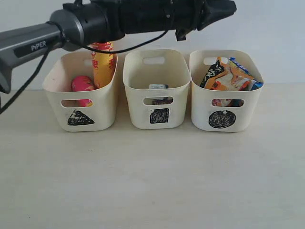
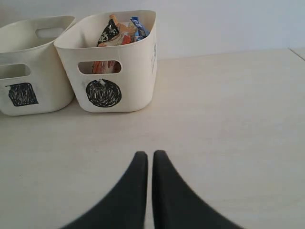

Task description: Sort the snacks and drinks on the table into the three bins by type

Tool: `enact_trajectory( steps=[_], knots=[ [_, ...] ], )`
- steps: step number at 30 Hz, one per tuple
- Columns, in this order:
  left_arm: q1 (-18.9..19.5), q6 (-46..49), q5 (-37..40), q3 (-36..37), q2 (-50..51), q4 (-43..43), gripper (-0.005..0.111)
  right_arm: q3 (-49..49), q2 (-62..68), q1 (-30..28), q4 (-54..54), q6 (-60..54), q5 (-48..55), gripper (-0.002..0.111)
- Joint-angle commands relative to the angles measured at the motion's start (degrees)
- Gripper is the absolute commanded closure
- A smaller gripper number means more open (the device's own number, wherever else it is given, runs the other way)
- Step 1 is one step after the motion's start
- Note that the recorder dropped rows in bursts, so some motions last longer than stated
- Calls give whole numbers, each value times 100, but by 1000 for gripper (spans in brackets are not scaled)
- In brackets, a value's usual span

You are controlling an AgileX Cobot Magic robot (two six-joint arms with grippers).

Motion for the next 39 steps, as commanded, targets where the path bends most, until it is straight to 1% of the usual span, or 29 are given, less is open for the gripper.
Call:
enact_trajectory(
  steps=[1,11,13,15,18,23,25,28,29,30,31,32,33,34,35,36,38,39],
  knots=[
    [2,-173,251,-32,-347,145,103,-4,-25,-5,-6,-7,-75,108],
    [2,-392,699,-32,-685,231,103,-4,-25,-5,-6,-7,-75,108],
    [2,-392,777,75,-777,334,103,-4,-25,-5,-6,-7,-75,108],
    [2,-440,760,443,-951,443,103,-4,-25,-5,-6,-18,-75,108],
    [2,-369,410,1259,-1350,474,103,-4,-25,-5,-6,-18,-75,108],
    [106,354,-236,2830,-2301,150,103,-4,-25,-5,-6,-18,-75,108],
    [262,604,-434,3481,-2669,-69,103,-4,-25,-5,-6,-18,-75,108],
    [692,1063,-568,4386,-3216,-615,103,-4,-25,-5,-6,-18,-75,108],
    [1067,1393,-555,5026,-3594,-669,103,-4,-25,-5,-6,-18,-75,108],
    [1231,1415,-555,5255,-3788,-669,103,-4,-25,-5,-6,-18,-75,108],
    [1655,1491,-555,5814,-4176,-669,103,-4,-25,-5,-6,-18,-75,108],
    [1831,1507,-555,6024,-4336,-669,103,-4,-25,-5,-6,-18,-75,108],
    [2269,1551,-555,6504,-4733,-669,103,-4,-25,-5,-6,-18,-75,108],
    [2489,1577,-555,6718,-4895,-669,103,-4,-25,-5,-6,-18,-75,108],
    [2932,1606,-555,7106,-5284,-669,103,-4,-25,-5,-6,-18,-75,108],
    [3109,1618,-555,7248,-5472,-669,103,-4,-25,-5,-6,-18,-75,108],
    [3968,1633,-545,7880,-6129,-669,103,-4,-25,-5,-6,-18,-75,108],
    [4121,1633,-545,7995,-6247,-669,103,-4,-25,-5,-6,-18,-75,108]
  ],
)
